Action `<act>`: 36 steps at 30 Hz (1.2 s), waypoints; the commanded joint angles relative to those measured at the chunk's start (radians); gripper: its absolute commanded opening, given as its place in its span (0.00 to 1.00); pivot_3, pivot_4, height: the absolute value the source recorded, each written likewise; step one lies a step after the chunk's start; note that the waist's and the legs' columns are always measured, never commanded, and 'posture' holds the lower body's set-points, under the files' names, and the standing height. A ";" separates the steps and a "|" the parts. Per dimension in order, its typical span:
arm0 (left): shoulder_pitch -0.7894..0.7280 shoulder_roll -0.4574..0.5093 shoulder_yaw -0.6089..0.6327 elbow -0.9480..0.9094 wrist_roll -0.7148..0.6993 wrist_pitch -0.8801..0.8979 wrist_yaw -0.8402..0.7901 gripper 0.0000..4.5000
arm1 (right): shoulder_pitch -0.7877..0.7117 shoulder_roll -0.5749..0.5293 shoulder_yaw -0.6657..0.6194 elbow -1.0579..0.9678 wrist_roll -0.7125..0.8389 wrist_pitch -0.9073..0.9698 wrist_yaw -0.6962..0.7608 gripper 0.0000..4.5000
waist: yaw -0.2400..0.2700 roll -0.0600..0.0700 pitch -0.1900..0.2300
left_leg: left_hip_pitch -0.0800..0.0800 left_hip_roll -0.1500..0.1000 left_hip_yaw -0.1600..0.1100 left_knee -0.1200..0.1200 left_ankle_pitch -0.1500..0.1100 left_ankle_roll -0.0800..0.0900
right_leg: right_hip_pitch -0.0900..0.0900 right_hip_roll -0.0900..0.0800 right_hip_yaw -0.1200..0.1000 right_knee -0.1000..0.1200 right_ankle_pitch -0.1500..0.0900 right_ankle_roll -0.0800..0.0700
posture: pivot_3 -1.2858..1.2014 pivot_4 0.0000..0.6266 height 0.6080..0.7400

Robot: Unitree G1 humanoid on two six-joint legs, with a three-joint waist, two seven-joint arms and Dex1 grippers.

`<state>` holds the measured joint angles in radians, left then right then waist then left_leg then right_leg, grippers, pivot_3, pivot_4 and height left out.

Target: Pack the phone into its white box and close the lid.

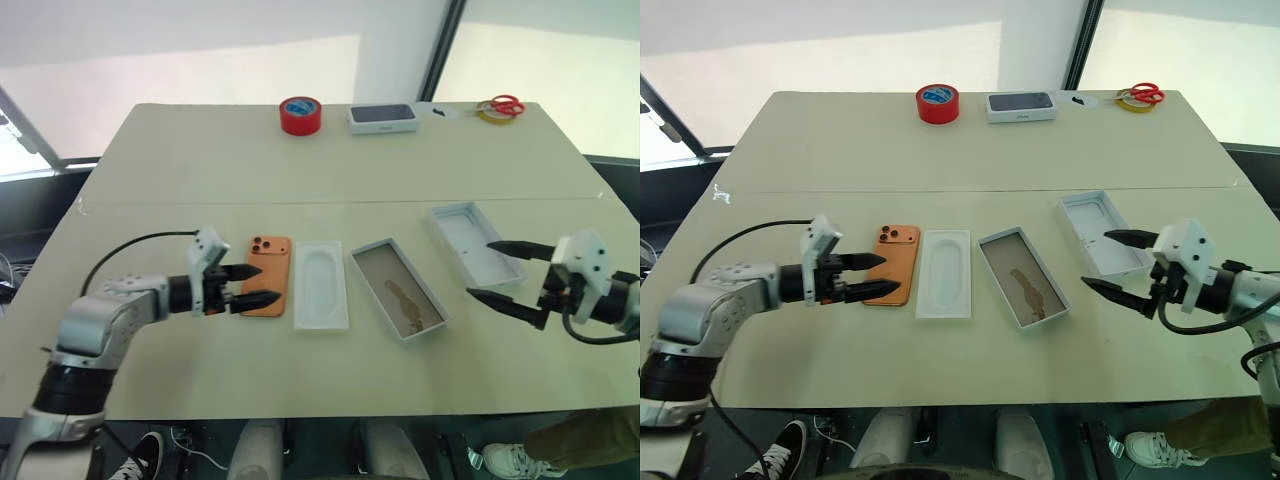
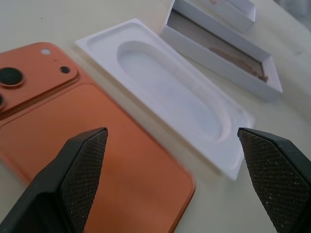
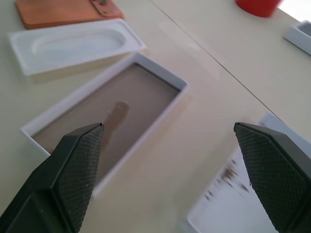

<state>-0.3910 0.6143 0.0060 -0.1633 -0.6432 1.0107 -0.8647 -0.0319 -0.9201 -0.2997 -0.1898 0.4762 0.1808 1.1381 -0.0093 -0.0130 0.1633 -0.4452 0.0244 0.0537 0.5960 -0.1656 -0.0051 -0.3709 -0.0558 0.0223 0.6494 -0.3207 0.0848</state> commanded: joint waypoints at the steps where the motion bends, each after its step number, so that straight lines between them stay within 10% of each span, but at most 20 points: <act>1: -0.084 -0.046 -0.018 -0.014 -0.008 0.165 0.127 1.00 | -0.049 0.011 0.019 -0.036 0.020 0.008 -0.003 0.99 | 0.000 -0.001 0.000 | 0.000 0.000 0.000 0.001 0.000 0.000 | 0.000 0.000 0.000 0.000 0.000 0.000 | 0.52 0.24 1.00; 21: -0.216 -0.352 0.084 0.063 0.022 0.532 0.453 1.00 | -0.062 0.053 0.040 0.036 -0.032 -0.062 -0.015 0.99 | 0.000 -0.001 0.001 | 0.003 0.002 -0.002 0.004 0.001 0.001 | 0.006 0.006 -0.001 0.002 0.002 0.004 | 0.52 0.24 1.00; 36: -0.284 -0.402 0.159 0.104 -0.008 0.604 0.558 1.00 | -0.082 0.084 0.058 0.069 -0.058 -0.091 -0.035 0.99 | 0.000 -0.001 0.001 | 0.003 0.002 -0.004 0.006 0.000 0.001 | 0.007 0.007 -0.002 0.002 0.002 0.004 | 0.52 0.24 1.00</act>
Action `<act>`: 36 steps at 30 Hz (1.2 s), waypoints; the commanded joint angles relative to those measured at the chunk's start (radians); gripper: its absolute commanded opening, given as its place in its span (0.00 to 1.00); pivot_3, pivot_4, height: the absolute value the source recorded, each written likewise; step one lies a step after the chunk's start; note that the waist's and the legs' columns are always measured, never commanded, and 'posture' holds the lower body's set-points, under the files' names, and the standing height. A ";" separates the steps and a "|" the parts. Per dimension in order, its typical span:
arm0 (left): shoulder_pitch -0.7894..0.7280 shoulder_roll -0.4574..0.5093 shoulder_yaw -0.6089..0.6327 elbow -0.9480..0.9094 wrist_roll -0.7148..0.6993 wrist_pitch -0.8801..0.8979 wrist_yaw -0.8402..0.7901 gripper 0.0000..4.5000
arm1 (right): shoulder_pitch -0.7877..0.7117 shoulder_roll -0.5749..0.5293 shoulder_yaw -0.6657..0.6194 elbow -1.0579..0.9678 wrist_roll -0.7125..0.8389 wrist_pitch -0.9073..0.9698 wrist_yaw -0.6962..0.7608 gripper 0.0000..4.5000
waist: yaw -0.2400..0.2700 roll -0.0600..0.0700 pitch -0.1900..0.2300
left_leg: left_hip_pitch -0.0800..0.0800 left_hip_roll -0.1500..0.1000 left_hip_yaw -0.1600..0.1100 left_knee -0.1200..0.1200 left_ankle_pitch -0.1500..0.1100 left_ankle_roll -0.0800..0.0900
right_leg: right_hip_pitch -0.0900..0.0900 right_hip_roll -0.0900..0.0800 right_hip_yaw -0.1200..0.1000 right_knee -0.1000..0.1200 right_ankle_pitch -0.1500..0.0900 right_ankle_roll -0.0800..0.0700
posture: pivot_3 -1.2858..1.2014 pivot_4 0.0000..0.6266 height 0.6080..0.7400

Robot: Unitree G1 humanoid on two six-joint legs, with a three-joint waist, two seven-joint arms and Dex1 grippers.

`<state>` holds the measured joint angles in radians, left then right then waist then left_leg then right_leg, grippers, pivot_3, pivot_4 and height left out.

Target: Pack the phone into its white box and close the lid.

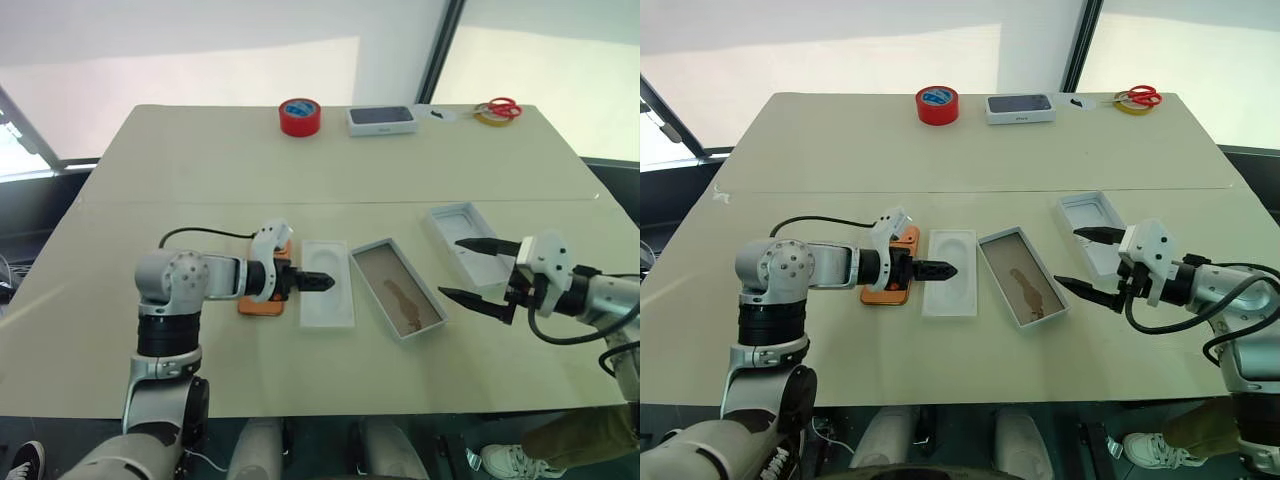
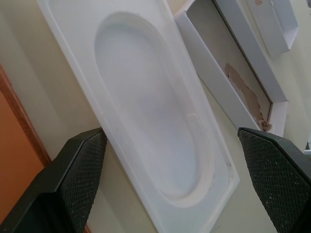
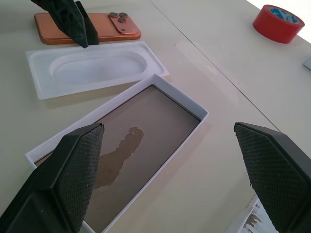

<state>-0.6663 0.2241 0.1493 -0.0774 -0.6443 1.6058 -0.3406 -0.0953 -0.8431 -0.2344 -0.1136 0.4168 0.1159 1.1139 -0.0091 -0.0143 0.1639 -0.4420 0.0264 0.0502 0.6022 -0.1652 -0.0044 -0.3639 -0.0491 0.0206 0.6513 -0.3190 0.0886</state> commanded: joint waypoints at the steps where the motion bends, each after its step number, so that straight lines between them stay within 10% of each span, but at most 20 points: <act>1: -0.002 -0.015 0.011 0.022 -0.004 0.009 0.043 1.00 | -0.020 0.010 -0.008 -0.006 -0.001 -0.029 -0.015 0.99 | 0.000 0.000 0.000 | 0.000 0.000 0.000 0.000 0.000 0.000 | 0.000 0.000 0.000 0.000 0.000 0.000 | 0.52 0.24 1.00; 5: 0.031 -0.046 0.028 0.028 -0.015 0.009 0.080 0.81 | -0.018 0.011 -0.014 -0.006 -0.005 -0.033 -0.022 1.00 | 0.002 0.000 0.000 | 0.000 0.000 0.000 0.000 0.000 0.000 | 0.000 0.000 0.000 0.000 0.000 0.000 | 0.52 0.24 1.00; 9: 0.048 -0.075 0.062 0.040 -0.039 0.009 0.108 0.39 | -0.011 0.008 -0.021 -0.012 -0.004 -0.031 -0.028 1.00 | 0.005 0.000 0.000 | 0.000 0.000 0.000 0.000 0.000 0.000 | 0.000 0.000 0.000 0.000 0.000 0.000 | 0.52 0.24 1.00; 20: 0.051 -0.064 0.079 0.053 -0.072 0.009 0.140 0.39 | -0.022 0.009 -0.012 -0.014 -0.006 -0.030 -0.039 1.00 | 0.019 0.000 0.000 | 0.000 0.000 0.000 0.001 0.000 0.000 | 0.000 -0.001 0.000 0.000 -0.001 -0.003 | 0.52 0.24 1.00; 25: 0.053 -0.080 0.098 0.071 -0.084 0.009 0.161 0.01 | -0.016 0.012 0.005 -0.021 -0.013 -0.035 -0.034 1.00 | 0.019 0.000 0.000 | 0.000 0.000 0.000 0.001 0.000 0.000 | 0.000 -0.001 0.000 0.000 -0.001 -0.003 | 0.52 0.24 1.00; 36: -0.010 -0.120 0.251 0.105 -0.130 0.009 0.234 0.01 | 0.158 -0.070 0.048 -0.077 -0.065 -0.124 0.113 1.00 | 0.020 -0.001 0.000 | 0.000 0.000 0.000 0.002 -0.001 0.000 | 0.001 -0.001 0.000 0.000 -0.001 -0.003 | 0.52 0.24 1.00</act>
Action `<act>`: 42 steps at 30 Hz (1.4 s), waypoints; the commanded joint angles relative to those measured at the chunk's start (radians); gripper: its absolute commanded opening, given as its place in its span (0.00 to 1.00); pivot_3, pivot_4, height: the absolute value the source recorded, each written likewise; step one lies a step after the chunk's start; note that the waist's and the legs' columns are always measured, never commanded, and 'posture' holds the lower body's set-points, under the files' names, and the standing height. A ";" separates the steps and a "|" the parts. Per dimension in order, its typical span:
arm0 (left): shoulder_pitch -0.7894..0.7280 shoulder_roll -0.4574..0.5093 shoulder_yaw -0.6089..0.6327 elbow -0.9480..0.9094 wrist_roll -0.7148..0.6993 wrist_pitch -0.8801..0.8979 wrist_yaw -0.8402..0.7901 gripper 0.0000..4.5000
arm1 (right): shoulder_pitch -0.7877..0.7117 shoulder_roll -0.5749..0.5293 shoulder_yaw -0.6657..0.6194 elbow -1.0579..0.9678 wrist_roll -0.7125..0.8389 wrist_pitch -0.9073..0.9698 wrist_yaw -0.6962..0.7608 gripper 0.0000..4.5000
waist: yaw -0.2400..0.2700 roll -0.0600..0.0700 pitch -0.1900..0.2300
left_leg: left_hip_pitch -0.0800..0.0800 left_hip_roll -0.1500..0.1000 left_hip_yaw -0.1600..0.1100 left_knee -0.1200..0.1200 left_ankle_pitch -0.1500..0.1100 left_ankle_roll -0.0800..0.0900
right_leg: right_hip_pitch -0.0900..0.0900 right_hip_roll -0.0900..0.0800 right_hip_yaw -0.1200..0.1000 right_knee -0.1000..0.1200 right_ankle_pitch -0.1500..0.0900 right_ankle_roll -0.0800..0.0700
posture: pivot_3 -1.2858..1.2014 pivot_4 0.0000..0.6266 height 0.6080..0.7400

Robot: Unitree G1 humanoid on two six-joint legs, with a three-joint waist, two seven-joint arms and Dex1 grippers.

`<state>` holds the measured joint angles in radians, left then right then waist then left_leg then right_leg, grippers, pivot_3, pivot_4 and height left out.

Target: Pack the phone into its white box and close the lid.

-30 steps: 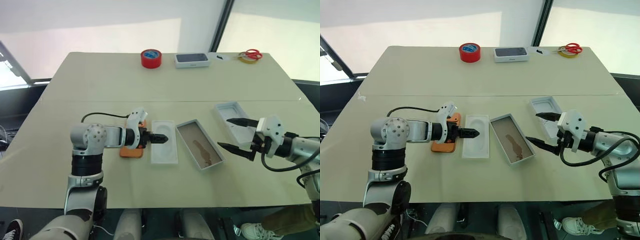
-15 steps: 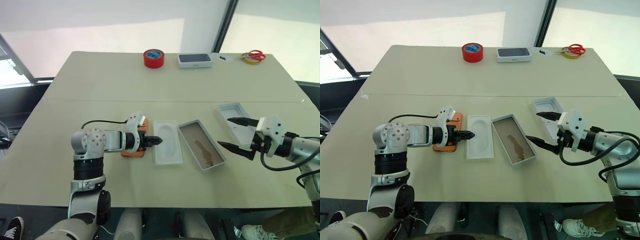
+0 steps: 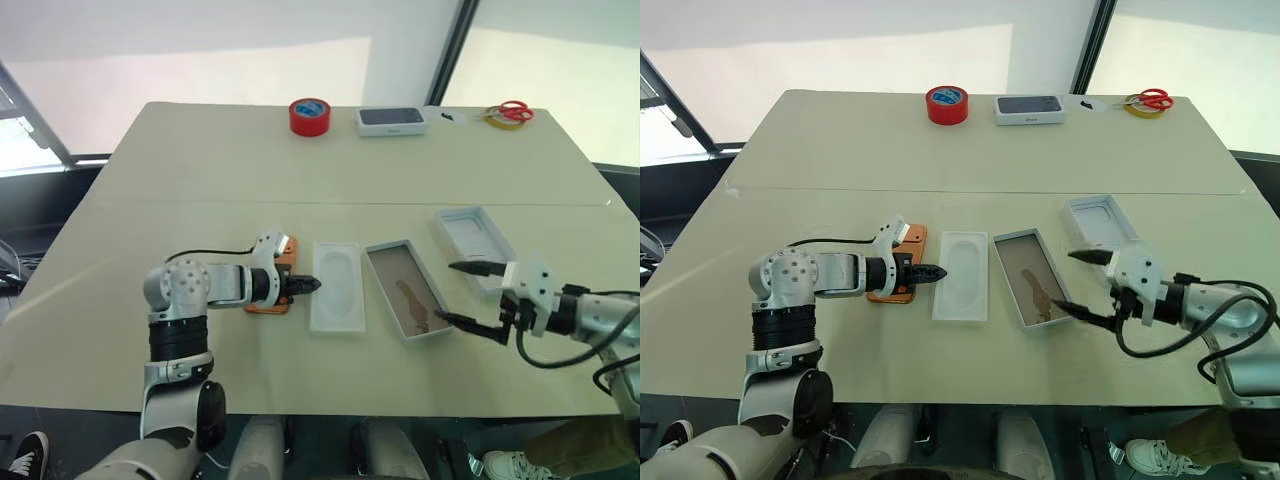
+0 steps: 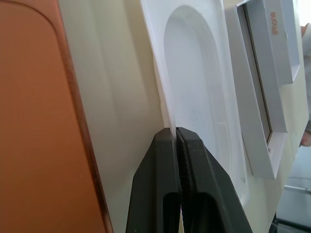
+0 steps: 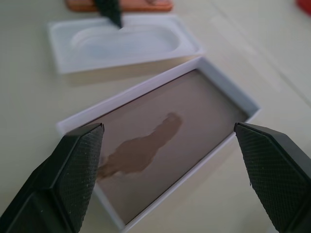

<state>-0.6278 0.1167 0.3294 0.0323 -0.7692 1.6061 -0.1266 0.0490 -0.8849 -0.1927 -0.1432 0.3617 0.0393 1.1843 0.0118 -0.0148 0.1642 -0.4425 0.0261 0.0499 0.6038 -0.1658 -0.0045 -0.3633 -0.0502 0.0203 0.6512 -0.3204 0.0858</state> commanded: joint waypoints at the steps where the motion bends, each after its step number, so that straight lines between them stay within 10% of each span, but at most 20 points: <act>1: -0.064 -0.026 0.103 -0.002 -0.005 0.008 0.027 0.01 | 0.017 -0.033 0.016 -0.045 -0.027 -0.067 0.048 1.00 | -0.002 -0.001 0.000 | 0.000 0.000 0.000 0.000 0.000 0.000 | 0.000 0.000 0.000 0.000 0.000 0.000 | 0.52 0.24 1.00; 12: -0.124 -0.046 0.203 -0.006 -0.043 0.008 0.066 0.01 | -0.103 -0.014 0.179 -0.008 -0.073 -0.078 0.097 1.00 | -0.001 -0.001 0.001 | -0.001 0.000 0.000 0.002 -0.001 0.000 | 0.000 0.001 0.000 0.000 0.001 0.002 | 0.52 0.24 1.00; 22: -0.112 -0.067 0.219 -0.069 -0.065 0.008 0.089 0.00 | -0.188 -0.039 0.293 0.111 -0.164 -0.111 0.170 0.00 | -0.001 -0.003 0.002 | -0.001 0.000 -0.001 0.003 -0.002 -0.001 | 0.001 0.000 -0.001 0.000 0.001 0.002 | 0.52 0.24 1.00; 37: -0.188 -0.132 0.288 -0.041 -0.021 0.000 0.113 0.00 | -0.303 0.191 0.364 0.053 -0.196 -0.021 -0.024 0.00 | 0.000 -0.004 0.003 | -0.001 -0.001 -0.001 0.003 -0.002 -0.002 | 0.001 0.000 -0.002 0.000 0.002 0.003 | 0.52 0.24 1.00; 42: -0.167 -0.119 0.244 -0.055 -0.020 0.006 0.082 0.00 | -0.331 0.197 0.348 0.084 -0.195 -0.011 -0.058 0.41 | -0.001 -0.004 0.003 | -0.001 0.000 -0.001 0.004 -0.002 -0.002 | 0.001 0.000 -0.002 0.000 0.002 0.004 | 0.52 0.24 1.00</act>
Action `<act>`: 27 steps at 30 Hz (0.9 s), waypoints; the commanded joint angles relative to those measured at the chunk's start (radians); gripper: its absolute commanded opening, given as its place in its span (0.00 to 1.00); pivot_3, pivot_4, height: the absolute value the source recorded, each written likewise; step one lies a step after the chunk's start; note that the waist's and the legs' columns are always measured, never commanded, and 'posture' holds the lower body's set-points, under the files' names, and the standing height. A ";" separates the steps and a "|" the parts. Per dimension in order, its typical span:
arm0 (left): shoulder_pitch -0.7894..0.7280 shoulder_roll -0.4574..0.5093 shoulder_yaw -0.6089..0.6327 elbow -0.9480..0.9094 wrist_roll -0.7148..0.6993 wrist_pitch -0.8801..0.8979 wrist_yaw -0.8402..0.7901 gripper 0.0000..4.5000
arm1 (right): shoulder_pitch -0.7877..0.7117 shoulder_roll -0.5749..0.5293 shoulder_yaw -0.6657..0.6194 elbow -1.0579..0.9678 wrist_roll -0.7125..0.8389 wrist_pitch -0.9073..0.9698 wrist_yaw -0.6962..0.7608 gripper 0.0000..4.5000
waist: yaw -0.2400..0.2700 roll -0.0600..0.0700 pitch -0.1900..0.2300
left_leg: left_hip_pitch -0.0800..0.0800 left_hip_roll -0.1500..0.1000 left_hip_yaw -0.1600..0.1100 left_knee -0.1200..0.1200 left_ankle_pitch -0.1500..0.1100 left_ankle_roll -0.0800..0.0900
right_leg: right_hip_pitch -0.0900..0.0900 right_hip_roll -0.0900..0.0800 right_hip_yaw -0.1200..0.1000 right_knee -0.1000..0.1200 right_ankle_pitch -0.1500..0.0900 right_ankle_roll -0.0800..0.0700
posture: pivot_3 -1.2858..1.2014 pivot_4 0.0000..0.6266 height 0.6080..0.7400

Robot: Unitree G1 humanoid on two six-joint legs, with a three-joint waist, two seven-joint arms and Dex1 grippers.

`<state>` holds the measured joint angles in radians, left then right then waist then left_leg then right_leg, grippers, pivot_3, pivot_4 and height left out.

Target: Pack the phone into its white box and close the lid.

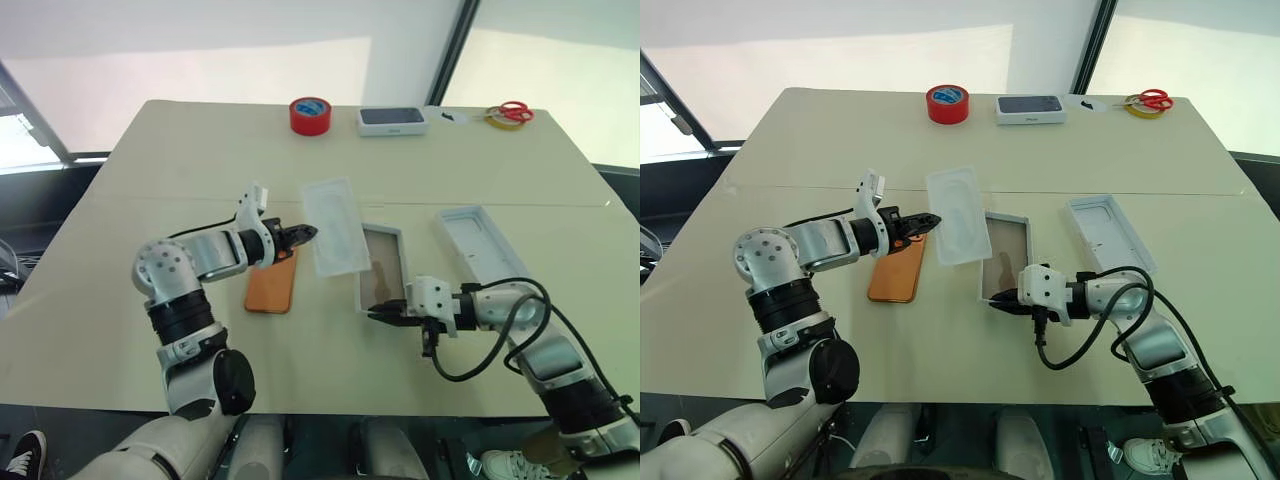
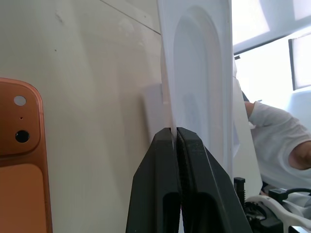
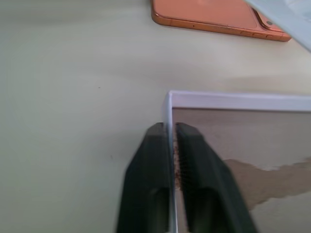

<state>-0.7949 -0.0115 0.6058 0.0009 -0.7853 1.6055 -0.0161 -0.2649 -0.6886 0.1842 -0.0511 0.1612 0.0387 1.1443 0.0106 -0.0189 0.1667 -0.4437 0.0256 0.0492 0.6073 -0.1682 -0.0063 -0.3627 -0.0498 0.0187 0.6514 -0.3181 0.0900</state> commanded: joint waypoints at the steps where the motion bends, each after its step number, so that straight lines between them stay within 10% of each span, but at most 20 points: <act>1: 0.010 0.014 -0.048 -0.027 -0.011 0.008 -0.038 0.00 | -0.011 -0.008 -0.040 -0.022 0.019 -0.003 -0.015 0.52 | 0.001 0.000 0.000 | 0.000 0.000 0.000 0.000 0.000 0.000 | 0.000 0.000 0.000 0.000 0.000 0.000 | 0.52 0.24 1.00; 3: 0.038 0.038 -0.105 -0.044 -0.023 0.009 -0.073 0.00 | 0.009 -0.033 -0.081 -0.061 0.066 0.022 -0.005 0.74 | 0.001 0.000 0.000 | 0.000 0.000 0.000 -0.001 0.000 0.000 | 0.000 0.000 0.000 0.000 0.000 0.000 | 0.52 0.24 1.00; 12: 0.059 0.013 -0.196 0.022 0.015 -0.065 -0.123 0.00 | 0.089 -0.161 -0.337 -0.023 0.214 0.097 0.014 0.74 | 0.002 0.000 0.000 | 0.000 0.000 0.000 -0.001 0.000 0.000 | 0.000 -0.001 0.000 -0.001 -0.002 -0.004 | 0.52 0.24 1.00; 25: 0.059 -0.059 -0.298 0.122 0.053 -0.175 -0.146 0.00 | 0.065 -0.138 -0.353 0.054 0.171 0.042 -0.074 0.74 | 0.001 0.000 0.000 | -0.001 0.000 0.001 -0.001 0.000 0.002 | -0.001 -0.001 0.001 -0.001 -0.002 -0.004 | 0.52 0.24 1.00; 27: 0.063 -0.065 -0.303 0.127 0.054 -0.172 -0.147 0.14 | 0.061 -0.133 -0.347 0.060 0.166 0.035 -0.078 0.75 | 0.001 0.000 0.000 | -0.001 0.000 0.001 -0.001 0.000 0.002 | -0.001 -0.001 0.001 -0.001 -0.002 -0.004 | 0.52 0.24 1.00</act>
<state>-0.7172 -0.0692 0.3254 0.1381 -0.7275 1.4445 -0.1498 -0.1940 -0.8232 -0.1487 0.0084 0.3265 0.0929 1.0733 0.0115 -0.0189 0.1669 -0.4447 0.0257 0.0498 0.6067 -0.1679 -0.0042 -0.3636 -0.0510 0.0196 0.6500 -0.3198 0.0863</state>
